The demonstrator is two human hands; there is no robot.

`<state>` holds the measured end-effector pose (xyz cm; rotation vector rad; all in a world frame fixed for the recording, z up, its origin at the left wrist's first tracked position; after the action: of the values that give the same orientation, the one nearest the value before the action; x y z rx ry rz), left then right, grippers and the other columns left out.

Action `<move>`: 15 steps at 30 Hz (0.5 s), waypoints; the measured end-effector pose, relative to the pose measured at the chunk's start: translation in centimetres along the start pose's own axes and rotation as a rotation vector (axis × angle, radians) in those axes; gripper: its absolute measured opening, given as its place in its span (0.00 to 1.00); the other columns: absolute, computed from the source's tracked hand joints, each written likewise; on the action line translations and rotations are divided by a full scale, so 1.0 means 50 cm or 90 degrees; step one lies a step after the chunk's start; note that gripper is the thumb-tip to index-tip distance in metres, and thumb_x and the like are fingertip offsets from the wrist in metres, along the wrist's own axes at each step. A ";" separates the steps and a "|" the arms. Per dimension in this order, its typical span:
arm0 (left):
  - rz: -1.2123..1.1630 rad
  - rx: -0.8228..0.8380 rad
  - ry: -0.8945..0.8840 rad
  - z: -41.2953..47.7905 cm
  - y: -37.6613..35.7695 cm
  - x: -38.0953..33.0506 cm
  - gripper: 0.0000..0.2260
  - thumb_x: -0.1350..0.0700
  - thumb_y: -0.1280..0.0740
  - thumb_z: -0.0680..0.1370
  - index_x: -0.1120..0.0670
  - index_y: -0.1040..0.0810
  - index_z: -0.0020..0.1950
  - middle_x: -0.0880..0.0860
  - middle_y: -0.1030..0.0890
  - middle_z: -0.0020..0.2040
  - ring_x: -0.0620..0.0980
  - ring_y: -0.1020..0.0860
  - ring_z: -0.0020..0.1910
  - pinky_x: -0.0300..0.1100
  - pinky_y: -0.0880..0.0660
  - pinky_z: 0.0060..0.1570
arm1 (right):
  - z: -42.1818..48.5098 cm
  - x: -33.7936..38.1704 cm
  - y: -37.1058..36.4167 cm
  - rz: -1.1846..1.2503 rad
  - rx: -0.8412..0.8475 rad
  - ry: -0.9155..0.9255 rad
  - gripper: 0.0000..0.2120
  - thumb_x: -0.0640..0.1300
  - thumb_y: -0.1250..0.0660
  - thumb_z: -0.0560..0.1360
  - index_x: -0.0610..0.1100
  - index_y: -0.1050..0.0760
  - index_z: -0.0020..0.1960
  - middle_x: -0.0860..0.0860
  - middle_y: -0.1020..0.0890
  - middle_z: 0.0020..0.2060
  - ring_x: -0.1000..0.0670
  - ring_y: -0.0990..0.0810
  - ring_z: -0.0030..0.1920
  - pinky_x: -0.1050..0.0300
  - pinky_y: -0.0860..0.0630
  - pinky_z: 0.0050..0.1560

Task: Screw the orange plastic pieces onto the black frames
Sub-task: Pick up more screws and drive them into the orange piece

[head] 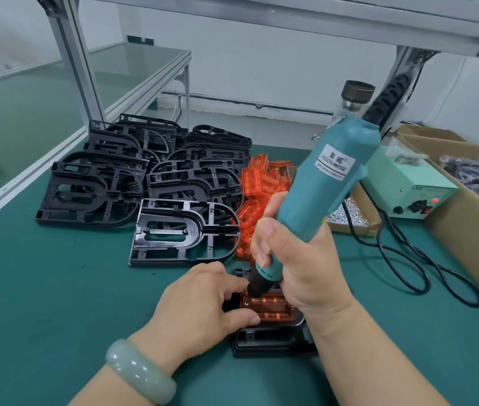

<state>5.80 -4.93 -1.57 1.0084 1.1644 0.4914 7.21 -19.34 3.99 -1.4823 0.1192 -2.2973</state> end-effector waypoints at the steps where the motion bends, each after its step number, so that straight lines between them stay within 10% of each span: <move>1: 0.002 -0.002 0.000 -0.001 0.000 0.000 0.19 0.33 0.32 0.67 0.29 0.39 0.51 0.43 0.30 0.39 0.37 0.33 0.43 0.34 0.36 0.36 | 0.000 -0.001 0.003 0.003 -0.002 0.001 0.06 0.42 0.31 0.68 0.53 0.25 0.40 0.53 0.28 0.25 0.52 0.30 0.23 0.59 0.30 0.29; 15: -0.033 -0.006 -0.005 0.000 -0.001 0.003 0.17 0.34 0.31 0.66 0.27 0.35 0.49 0.43 0.29 0.39 0.35 0.31 0.45 0.33 0.34 0.37 | 0.018 -0.005 0.015 0.056 0.048 -0.041 0.09 0.41 0.30 0.70 0.51 0.23 0.48 0.51 0.27 0.27 0.52 0.29 0.25 0.60 0.28 0.32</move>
<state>5.84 -4.85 -1.71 0.9690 1.1772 0.4506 8.31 -19.81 3.97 -1.4811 0.0768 -2.1589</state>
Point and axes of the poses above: each hand's wrist, its own z-axis towards the middle knuckle, its own y-axis out of the back of the hand, x = y × z, the point moved 1 cm from there along z, towards the middle knuckle
